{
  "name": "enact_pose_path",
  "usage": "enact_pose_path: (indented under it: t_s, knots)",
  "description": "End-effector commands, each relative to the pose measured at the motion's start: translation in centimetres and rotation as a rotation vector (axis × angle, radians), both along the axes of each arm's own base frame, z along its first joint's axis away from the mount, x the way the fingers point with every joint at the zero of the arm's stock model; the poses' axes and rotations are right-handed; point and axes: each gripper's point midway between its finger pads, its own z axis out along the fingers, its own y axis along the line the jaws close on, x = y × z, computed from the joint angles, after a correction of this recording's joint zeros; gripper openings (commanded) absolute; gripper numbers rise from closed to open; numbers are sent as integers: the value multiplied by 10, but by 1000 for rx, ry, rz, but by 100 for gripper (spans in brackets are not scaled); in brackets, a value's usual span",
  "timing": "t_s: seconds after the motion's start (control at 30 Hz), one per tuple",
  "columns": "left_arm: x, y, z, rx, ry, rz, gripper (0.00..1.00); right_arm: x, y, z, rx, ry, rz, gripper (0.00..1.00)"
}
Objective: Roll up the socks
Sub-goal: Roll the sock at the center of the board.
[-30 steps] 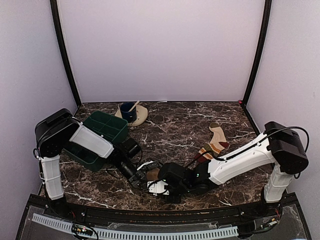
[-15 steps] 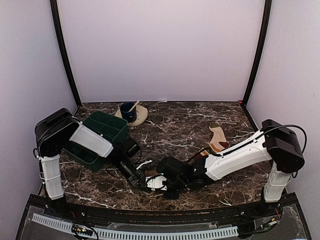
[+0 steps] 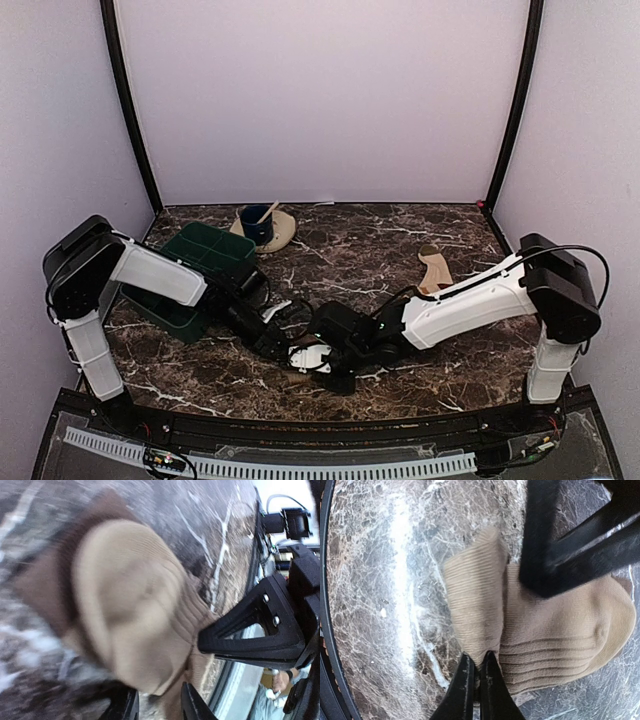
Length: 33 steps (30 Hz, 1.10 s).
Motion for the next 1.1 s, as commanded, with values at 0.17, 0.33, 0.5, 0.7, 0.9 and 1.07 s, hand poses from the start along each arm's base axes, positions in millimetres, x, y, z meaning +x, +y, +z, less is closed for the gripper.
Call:
enact_pose_path:
  t_s: [0.17,0.33,0.5,0.7,0.9,1.07]
  knots:
    - [32,22,-5,116,-152,163,32,-20,-22,-22,-110,178,-32,1]
    - [46,28,7,111,-252,236,32,-25,-18,-17,-112,255,-42,1]
    - [52,39,16,79,-330,337,32,-25,-13,-7,-84,358,-64,1]
    - [49,50,37,-8,-464,417,31,-25,-15,-12,-104,442,-84,1]
    - [30,41,59,-39,-649,357,28,-18,-15,-7,-101,524,-100,1]
    - [2,24,73,-82,-761,239,26,-16,-17,-8,-120,570,-111,1]
